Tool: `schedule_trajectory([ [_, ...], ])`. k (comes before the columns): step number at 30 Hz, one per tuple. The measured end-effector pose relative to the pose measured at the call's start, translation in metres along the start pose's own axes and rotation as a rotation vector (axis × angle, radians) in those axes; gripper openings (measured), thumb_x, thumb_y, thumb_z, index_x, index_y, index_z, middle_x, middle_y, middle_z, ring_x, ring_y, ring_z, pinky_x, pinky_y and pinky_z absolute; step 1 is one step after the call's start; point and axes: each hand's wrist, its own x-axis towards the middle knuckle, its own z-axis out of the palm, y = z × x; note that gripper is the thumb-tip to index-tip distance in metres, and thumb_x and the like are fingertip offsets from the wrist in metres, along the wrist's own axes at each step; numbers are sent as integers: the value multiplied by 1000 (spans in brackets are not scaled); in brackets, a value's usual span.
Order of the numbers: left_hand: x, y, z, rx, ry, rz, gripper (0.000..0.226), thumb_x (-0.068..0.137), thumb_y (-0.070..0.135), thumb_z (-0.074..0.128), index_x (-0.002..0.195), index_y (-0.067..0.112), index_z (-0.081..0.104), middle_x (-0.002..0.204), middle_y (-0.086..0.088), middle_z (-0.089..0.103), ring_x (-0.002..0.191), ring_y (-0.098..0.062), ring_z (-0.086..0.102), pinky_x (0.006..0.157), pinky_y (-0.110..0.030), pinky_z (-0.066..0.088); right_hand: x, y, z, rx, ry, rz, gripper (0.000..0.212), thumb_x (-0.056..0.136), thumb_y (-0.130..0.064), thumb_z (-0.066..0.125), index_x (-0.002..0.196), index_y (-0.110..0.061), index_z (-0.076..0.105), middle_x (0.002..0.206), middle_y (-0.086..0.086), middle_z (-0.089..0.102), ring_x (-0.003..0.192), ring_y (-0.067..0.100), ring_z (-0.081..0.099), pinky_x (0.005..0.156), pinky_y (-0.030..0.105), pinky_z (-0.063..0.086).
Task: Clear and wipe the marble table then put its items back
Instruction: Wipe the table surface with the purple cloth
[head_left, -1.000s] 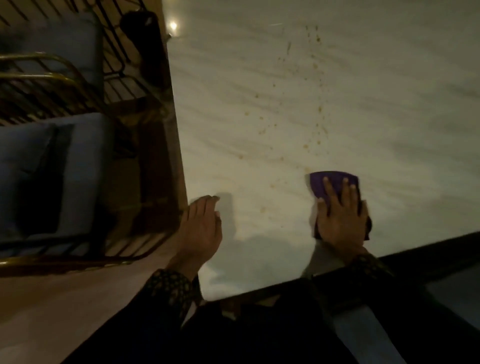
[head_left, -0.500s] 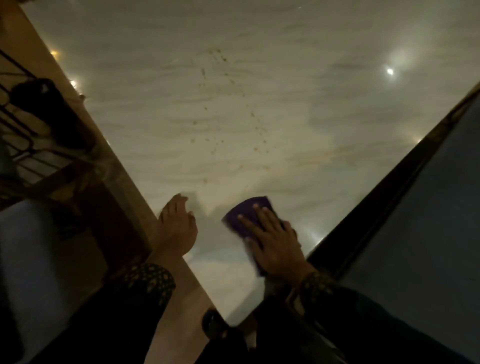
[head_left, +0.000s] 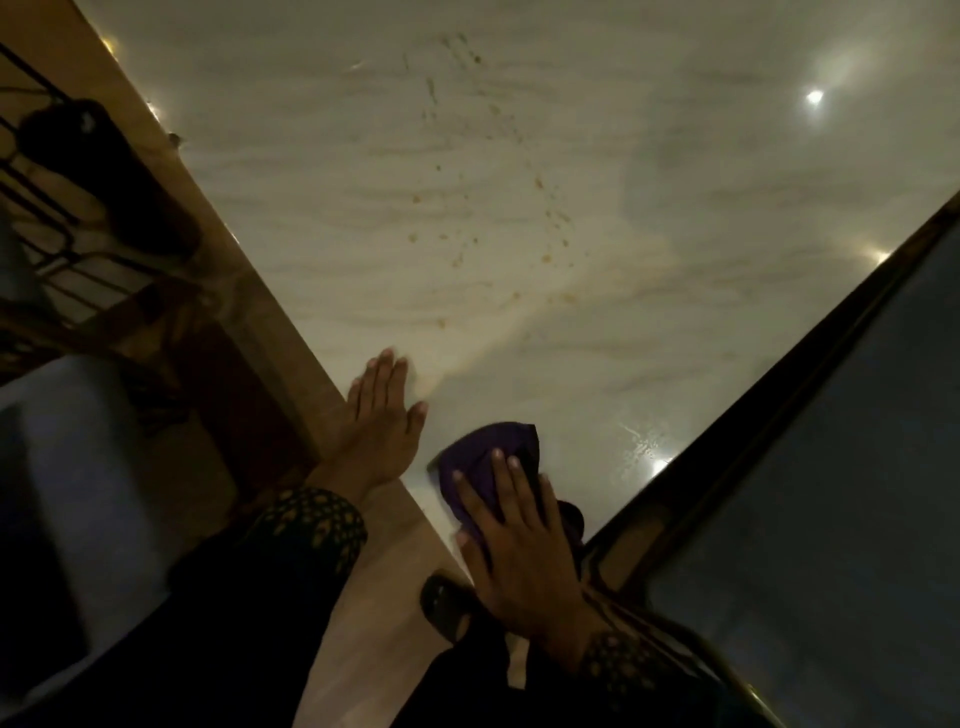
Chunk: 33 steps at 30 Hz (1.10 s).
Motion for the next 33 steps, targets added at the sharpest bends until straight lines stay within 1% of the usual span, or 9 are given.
schedule_trajectory([
  [4, -4, 0, 5, -6, 22, 17, 81, 87, 56, -1, 154, 12, 2, 162, -7, -8, 147, -15, -12, 113, -27, -17, 19, 33, -9, -47, -12, -77, 61, 98, -48, 31, 152, -42, 4, 163, 3, 4, 150, 24, 3, 117, 51, 7],
  [8, -4, 3, -1, -13, -11, -2, 83, 85, 56, -1, 154, 11, 2, 162, -7, -7, 149, -19, -9, 114, -29, -13, 89, 75, -23, -38, 85, 67, 57, 97, -48, 30, 152, -39, 18, 160, 7, 18, 148, 27, 17, 116, 53, 18],
  [10, -1, 1, -9, 29, -8, 30, 70, 96, 48, 17, 154, 11, 10, 162, -8, 3, 150, -23, 4, 119, -34, 0, 131, 98, -35, -37, 111, 158, 57, 97, -50, 27, 152, -38, 20, 159, 10, 23, 146, 29, 20, 115, 55, 18],
  [12, 3, -3, -17, 24, 80, 63, 57, 99, 40, 31, 148, 11, 32, 155, -11, 29, 143, -27, 28, 116, -41, 23, 164, 118, -48, -44, 71, 224, 58, 97, -54, 19, 153, -39, 11, 160, 12, 18, 148, 29, 13, 116, 55, 11],
  [15, 21, -12, -30, 35, 205, 96, 52, 95, 39, 29, 131, 10, 53, 132, -10, 56, 123, -30, 53, 103, -42, 41, 179, 124, -52, -68, 96, 228, 60, 97, -56, 14, 154, -35, 8, 160, 16, 17, 148, 31, 11, 116, 52, 10],
  [20, 74, -31, -39, 38, 246, -58, 61, 93, 40, 22, 140, 7, 44, 148, -14, 42, 140, -31, 36, 117, -47, 23, 100, 99, -37, -2, 78, 171, 58, 99, -55, 12, 153, -36, 11, 161, 8, 14, 149, 25, 9, 118, 45, 12],
  [24, 120, -50, -48, 8, 285, -100, 61, 96, 39, 26, 143, 3, 40, 152, -18, 35, 141, -35, 31, 117, -48, 20, 73, 114, -45, -7, 23, 141, 56, 98, -56, 19, 152, -42, 11, 162, -2, 8, 149, 20, 8, 118, 41, 11],
  [30, 141, -62, -42, 30, 324, -101, 58, 98, 38, 24, 146, 7, 35, 154, -15, 33, 144, -30, 28, 119, -46, 19, 177, 202, -85, -54, 151, 239, 58, 97, -51, 31, 152, -34, 22, 158, 10, 24, 146, 31, 21, 114, 52, 23],
  [33, 146, -62, -43, 15, 337, -104, 59, 97, 40, 23, 146, 10, 34, 155, -11, 31, 145, -27, 26, 119, -43, 17, 255, 248, -108, -68, 137, 350, 63, 96, -61, 20, 153, -36, 15, 159, 15, 20, 146, 34, 16, 116, 54, 16],
])
